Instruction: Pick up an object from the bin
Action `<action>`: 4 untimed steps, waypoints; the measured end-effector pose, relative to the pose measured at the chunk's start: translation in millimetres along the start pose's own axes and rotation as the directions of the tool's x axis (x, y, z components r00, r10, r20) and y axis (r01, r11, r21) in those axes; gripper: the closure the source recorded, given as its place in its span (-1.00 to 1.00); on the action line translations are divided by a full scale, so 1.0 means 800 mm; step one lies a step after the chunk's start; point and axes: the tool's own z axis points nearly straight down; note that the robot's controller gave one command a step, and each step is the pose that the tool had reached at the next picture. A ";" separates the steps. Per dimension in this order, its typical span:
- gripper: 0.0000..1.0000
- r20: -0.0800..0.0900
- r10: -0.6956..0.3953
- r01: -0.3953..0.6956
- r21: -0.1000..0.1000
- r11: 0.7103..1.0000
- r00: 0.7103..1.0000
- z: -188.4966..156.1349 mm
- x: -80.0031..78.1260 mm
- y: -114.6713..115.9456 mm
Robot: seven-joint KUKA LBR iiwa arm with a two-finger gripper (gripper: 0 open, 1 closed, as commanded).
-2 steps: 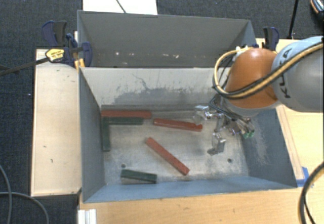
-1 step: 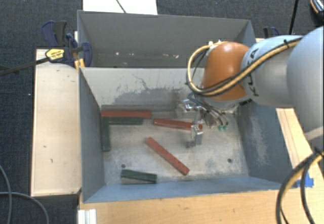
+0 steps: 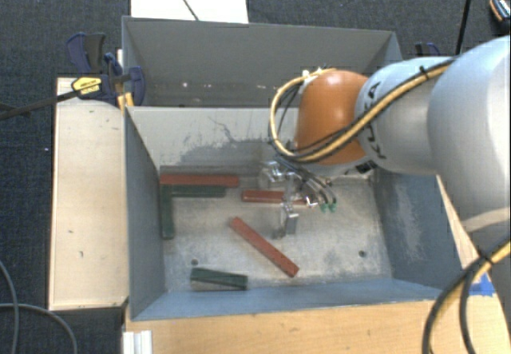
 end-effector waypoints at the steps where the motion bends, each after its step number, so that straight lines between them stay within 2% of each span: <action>1: 1.00 0.001 0.000 0.000 0.003 1.000 1.000 0.000 0.000 -0.004; 2: 1.00 0.006 -0.004 0.004 0.004 1.000 1.000 -0.055 -0.002 -0.004; 4: 1.00 0.008 -0.011 0.011 0.004 1.000 1.000 -0.084 -0.005 -0.004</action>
Offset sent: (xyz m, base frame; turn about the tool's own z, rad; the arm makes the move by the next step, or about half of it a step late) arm 0.0000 0.0000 0.0000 0.0000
